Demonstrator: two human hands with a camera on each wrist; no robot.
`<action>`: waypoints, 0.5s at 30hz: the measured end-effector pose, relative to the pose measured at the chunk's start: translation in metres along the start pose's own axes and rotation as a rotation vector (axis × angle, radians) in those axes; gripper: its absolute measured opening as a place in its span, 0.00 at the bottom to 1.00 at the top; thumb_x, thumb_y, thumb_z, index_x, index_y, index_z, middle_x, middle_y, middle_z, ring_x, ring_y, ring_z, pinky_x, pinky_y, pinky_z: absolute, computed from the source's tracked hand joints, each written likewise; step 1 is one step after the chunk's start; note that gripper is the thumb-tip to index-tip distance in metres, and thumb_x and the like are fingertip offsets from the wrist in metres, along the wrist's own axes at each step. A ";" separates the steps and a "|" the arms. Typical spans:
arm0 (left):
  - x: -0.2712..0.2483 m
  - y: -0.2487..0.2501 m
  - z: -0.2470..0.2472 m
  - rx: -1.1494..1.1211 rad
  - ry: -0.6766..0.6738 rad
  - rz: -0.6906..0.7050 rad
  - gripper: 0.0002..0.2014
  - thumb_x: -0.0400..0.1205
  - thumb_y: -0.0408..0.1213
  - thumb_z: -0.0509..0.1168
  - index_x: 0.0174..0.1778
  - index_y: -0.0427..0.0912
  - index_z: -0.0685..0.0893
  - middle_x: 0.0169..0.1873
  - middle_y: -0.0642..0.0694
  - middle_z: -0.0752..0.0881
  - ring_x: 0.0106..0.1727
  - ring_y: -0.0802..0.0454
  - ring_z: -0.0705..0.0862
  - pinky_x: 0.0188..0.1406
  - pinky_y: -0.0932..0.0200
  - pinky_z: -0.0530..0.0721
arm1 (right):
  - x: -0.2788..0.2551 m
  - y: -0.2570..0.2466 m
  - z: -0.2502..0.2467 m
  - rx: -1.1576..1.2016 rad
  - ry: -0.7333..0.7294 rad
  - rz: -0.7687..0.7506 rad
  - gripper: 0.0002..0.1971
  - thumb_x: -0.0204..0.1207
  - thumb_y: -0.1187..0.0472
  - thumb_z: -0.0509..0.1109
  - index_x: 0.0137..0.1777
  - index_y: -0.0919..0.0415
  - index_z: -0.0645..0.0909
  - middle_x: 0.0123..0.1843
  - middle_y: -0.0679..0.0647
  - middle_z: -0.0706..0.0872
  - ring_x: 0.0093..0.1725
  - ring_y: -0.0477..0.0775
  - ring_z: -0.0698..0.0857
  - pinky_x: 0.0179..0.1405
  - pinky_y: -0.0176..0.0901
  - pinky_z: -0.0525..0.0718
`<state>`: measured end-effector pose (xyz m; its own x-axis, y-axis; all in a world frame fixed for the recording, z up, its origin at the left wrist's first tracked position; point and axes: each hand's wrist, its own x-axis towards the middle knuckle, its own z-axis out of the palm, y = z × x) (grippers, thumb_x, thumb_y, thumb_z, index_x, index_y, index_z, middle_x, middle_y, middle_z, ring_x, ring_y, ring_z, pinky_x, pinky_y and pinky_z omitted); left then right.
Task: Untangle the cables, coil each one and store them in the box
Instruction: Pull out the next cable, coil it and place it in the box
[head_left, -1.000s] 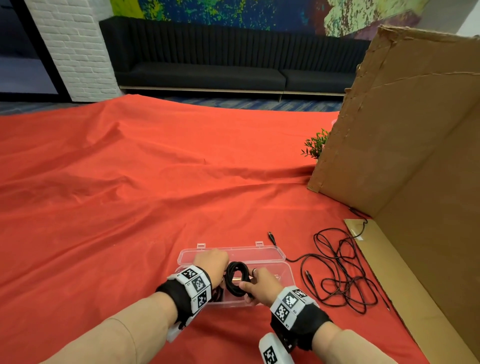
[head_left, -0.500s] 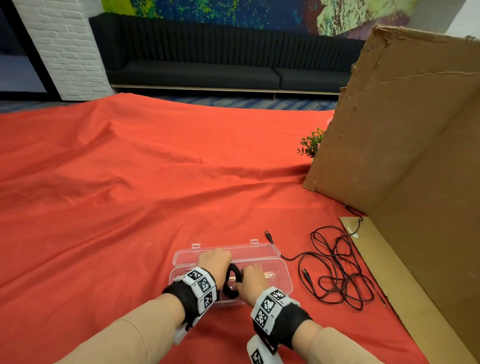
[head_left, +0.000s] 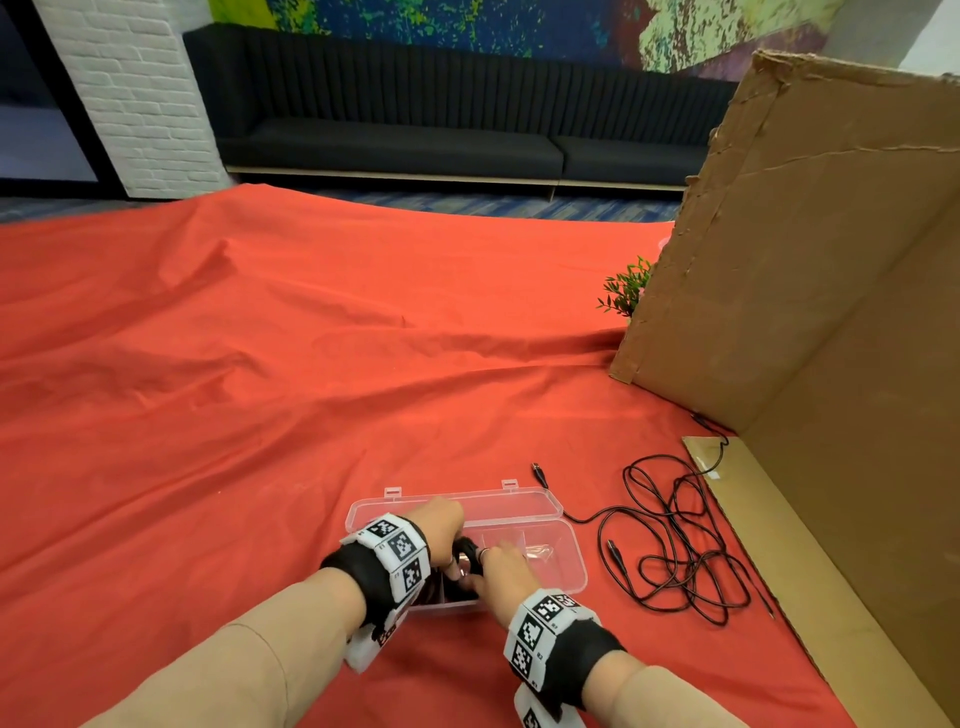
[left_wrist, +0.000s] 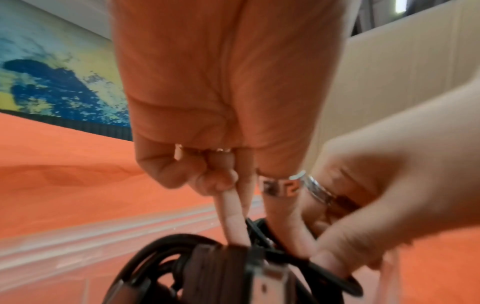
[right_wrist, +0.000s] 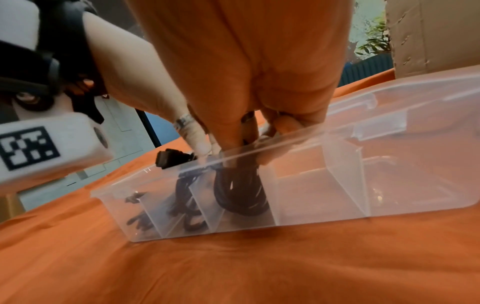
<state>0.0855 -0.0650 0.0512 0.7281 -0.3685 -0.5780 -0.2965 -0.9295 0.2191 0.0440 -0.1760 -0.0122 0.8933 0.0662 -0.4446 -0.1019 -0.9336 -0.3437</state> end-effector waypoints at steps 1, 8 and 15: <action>0.002 -0.001 -0.001 -0.023 -0.001 -0.001 0.14 0.71 0.35 0.76 0.45 0.28 0.84 0.29 0.39 0.79 0.40 0.44 0.79 0.38 0.55 0.74 | 0.000 0.001 0.000 0.000 -0.001 -0.007 0.17 0.80 0.57 0.64 0.63 0.67 0.79 0.66 0.64 0.76 0.64 0.62 0.79 0.62 0.48 0.75; 0.011 -0.003 0.014 0.006 0.100 -0.059 0.18 0.66 0.27 0.77 0.51 0.35 0.83 0.52 0.37 0.84 0.56 0.38 0.85 0.46 0.51 0.80 | 0.001 0.006 -0.006 0.128 -0.013 -0.026 0.17 0.76 0.58 0.70 0.61 0.68 0.79 0.58 0.66 0.84 0.58 0.61 0.84 0.55 0.45 0.78; 0.011 0.001 0.022 0.101 0.189 0.033 0.15 0.73 0.26 0.68 0.56 0.36 0.79 0.58 0.36 0.82 0.59 0.38 0.82 0.52 0.50 0.80 | -0.010 0.019 -0.023 0.374 -0.139 -0.065 0.24 0.71 0.68 0.70 0.68 0.59 0.73 0.40 0.50 0.85 0.40 0.45 0.83 0.46 0.37 0.82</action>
<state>0.0797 -0.0694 0.0277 0.8170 -0.4036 -0.4118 -0.3759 -0.9144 0.1504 0.0435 -0.2021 0.0049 0.8382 0.1918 -0.5105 -0.2220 -0.7350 -0.6407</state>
